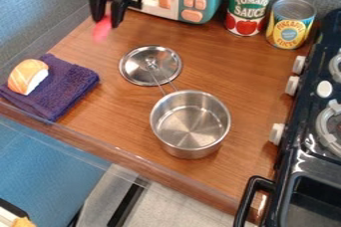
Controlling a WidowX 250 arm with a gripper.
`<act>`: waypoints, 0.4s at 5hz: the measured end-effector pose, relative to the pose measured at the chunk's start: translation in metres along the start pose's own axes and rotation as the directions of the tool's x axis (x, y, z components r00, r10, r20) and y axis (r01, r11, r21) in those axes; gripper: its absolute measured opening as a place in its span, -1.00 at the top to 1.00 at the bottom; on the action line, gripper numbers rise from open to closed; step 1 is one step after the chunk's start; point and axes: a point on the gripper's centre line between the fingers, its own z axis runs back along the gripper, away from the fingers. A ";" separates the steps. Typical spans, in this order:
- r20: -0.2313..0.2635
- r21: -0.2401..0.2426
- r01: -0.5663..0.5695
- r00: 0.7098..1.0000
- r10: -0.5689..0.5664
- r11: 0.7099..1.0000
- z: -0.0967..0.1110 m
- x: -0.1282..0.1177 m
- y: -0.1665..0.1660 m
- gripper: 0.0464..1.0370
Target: Pick up the pink fork and move it above the silver pot
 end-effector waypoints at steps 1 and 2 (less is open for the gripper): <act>0.059 0.008 0.074 0.995 -0.074 0.997 0.039 -0.007 -0.042 0.36; 0.071 -0.058 0.129 0.990 -0.125 0.990 0.048 -0.011 -0.081 0.35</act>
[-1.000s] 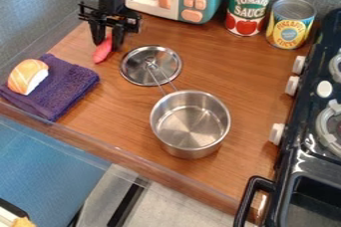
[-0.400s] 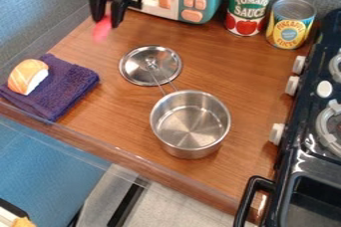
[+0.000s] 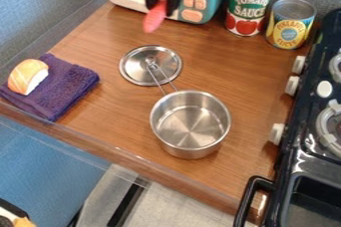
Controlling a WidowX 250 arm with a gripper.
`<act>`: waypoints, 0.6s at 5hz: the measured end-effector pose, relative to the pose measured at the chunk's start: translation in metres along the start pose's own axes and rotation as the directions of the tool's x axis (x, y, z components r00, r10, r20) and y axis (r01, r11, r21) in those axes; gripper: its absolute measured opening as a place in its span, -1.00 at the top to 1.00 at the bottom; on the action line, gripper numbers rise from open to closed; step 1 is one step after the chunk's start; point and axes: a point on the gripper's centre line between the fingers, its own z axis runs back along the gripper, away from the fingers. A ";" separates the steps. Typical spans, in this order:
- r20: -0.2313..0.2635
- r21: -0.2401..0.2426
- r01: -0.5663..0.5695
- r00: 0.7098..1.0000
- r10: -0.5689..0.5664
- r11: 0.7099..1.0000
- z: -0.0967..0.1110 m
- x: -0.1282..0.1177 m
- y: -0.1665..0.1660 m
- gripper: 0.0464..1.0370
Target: Pick up the pink fork and move it above the silver pot
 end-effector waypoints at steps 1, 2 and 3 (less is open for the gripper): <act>-0.010 -0.037 0.041 0.999 -0.042 0.998 -0.006 0.000 -0.043 0.36; -0.093 -0.053 0.087 0.991 -0.092 0.995 -0.041 -0.004 -0.077 0.36; -0.120 -0.087 0.094 0.987 -0.104 0.992 -0.058 -0.001 -0.094 0.36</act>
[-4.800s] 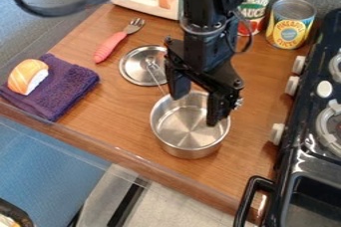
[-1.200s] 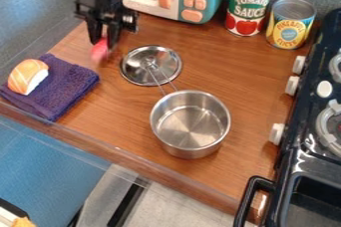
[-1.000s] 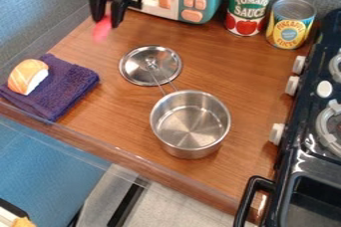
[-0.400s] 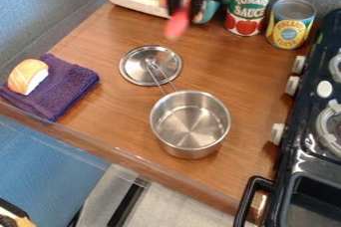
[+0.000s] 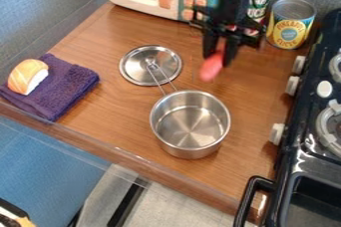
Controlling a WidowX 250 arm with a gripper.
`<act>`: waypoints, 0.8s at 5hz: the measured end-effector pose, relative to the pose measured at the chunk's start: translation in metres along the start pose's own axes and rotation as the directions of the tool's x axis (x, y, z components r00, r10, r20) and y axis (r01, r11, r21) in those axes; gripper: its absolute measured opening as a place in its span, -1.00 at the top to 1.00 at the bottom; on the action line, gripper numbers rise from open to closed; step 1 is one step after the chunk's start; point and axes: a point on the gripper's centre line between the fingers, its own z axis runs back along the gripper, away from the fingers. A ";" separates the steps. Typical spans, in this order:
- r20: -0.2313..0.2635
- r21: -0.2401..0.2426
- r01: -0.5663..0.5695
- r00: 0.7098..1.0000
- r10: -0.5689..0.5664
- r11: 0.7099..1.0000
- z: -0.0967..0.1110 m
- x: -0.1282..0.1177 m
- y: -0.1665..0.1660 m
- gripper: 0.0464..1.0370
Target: Pick up the pink fork and move it above the silver pot
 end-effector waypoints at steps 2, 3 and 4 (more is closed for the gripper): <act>0.001 -0.002 0.030 1.000 -0.030 1.000 -0.020 0.018 -0.013 0.22; 0.007 -0.005 0.067 0.998 -0.067 0.998 -0.022 0.017 -0.014 -0.40; 0.045 -0.004 0.101 0.994 -0.101 0.995 -0.006 0.010 -0.016 -0.90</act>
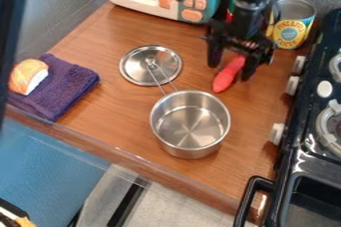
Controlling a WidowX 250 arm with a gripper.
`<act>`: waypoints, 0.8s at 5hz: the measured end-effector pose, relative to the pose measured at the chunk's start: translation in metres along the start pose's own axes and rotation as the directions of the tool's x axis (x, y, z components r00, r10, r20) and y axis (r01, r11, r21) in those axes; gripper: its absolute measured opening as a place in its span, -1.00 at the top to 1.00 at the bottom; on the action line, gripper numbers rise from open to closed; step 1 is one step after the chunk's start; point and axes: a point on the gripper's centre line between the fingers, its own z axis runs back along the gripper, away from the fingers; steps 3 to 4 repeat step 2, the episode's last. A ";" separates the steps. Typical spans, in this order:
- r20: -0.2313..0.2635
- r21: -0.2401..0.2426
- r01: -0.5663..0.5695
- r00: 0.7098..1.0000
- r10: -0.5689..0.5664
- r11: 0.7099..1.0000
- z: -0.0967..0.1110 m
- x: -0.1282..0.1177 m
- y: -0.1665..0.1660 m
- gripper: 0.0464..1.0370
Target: Pick up the pink fork and move it above the silver pot
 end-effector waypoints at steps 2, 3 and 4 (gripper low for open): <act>0.084 0.009 0.038 0.996 -0.039 0.999 0.041 -0.015 0.001 -0.93; 0.084 0.009 0.038 0.996 -0.039 0.999 0.041 -0.015 0.001 -0.93; 0.084 0.009 0.038 0.996 -0.039 0.999 0.041 -0.015 0.001 -0.93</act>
